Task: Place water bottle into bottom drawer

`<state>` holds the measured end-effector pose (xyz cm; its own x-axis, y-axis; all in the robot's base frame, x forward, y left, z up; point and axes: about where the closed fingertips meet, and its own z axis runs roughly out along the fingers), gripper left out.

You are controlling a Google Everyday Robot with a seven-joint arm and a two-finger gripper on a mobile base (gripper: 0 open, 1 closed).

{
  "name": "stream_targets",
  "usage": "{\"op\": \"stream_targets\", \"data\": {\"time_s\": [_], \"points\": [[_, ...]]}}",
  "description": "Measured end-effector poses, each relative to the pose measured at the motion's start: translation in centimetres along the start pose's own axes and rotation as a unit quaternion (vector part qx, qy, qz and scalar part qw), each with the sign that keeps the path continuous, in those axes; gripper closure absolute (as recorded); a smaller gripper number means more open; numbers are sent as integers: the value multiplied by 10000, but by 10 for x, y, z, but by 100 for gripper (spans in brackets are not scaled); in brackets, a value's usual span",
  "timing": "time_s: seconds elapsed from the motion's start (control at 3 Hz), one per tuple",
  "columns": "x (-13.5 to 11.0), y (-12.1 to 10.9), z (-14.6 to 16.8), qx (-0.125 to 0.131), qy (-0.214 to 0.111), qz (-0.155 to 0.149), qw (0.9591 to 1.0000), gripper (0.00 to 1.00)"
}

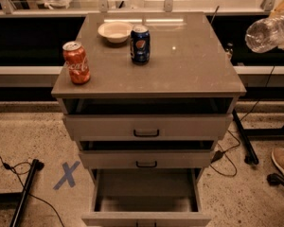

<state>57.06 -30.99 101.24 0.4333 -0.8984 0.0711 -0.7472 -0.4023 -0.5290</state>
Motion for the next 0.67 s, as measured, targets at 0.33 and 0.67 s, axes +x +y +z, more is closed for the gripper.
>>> {"op": "stream_targets", "data": {"time_s": [0.33,0.67], "points": [[8,5,16,7,273,389,9989,100],[13,6,29,-44,-41,704,9975,100]]}}
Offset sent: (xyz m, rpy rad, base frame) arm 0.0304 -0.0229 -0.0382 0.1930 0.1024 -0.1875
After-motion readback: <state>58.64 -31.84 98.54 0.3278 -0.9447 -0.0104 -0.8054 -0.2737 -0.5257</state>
